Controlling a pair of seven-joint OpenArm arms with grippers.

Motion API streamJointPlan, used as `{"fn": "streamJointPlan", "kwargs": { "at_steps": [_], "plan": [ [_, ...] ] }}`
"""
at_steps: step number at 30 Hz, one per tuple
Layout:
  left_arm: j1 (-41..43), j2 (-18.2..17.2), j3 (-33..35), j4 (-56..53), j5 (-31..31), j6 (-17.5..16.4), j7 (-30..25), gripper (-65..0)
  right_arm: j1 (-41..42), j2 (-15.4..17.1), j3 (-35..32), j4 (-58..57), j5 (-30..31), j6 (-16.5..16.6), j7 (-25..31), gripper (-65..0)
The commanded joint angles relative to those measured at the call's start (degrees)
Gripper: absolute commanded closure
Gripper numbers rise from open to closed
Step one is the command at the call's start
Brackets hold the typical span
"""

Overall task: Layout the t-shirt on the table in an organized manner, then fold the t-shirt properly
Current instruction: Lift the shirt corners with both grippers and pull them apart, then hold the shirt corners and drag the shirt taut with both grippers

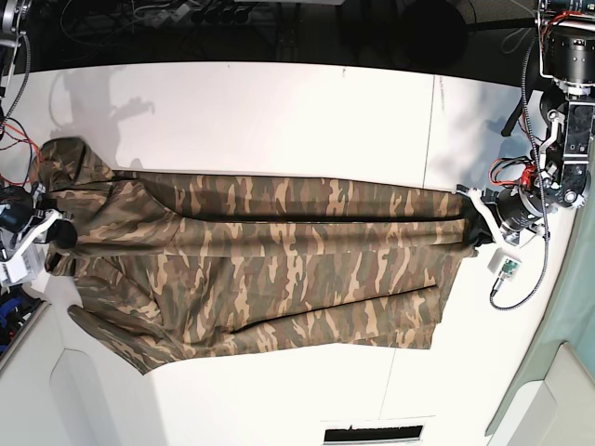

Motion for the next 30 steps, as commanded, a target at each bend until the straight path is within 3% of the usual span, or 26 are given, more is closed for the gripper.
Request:
{"fn": "streamJointPlan", "kwargs": {
  "at_steps": [1,5,7,11,19,21,23,30],
  "plan": [
    [-1.57,-1.22,0.04,-0.46,-0.28,0.63,-1.09,-2.9,1.2,0.22,0.33,0.33,-0.09,0.02,1.22,0.0],
    [-1.44,-0.92,0.26,-1.81,-0.28,0.57,-0.57,-24.0,0.44,-2.45,0.42,-0.28,-1.33,-1.09,1.09,-25.2],
    [-1.62,-0.94,0.2,-1.73,-0.35,0.96,2.49,-28.6,0.24,-3.32,0.5,-0.28,-1.33,-1.22,0.5,-31.5],
    [-1.55,-0.96,-1.11,-0.5,-3.87,2.4,7.98,-28.8,0.15,-3.3,3.06,0.04,-1.09,-2.54,-3.26,-31.7],
    [-1.4,-0.92,-9.51,0.13,-13.81,1.03,11.61,-28.9,-2.36,-3.26,21.35,0.11,1.27,-2.45,-3.65,-31.8],
    [-1.4,-0.72,-9.55,0.09,-15.02,0.48,11.61,-30.1,-3.45,-3.21,24.28,0.07,1.31,-2.45,-3.58,-37.6],
    [-1.4,0.07,-9.55,0.09,-15.3,0.96,11.63,-31.3,-4.81,-3.1,25.0,-0.2,1.57,-2.45,-3.19,-45.4],
    [-1.44,3.96,-9.55,-1.4,-12.96,5.27,10.29,-31.9,-7.87,-3.8,23.47,-5.33,2.93,-2.45,0.72,-45.3]
  ]
}}
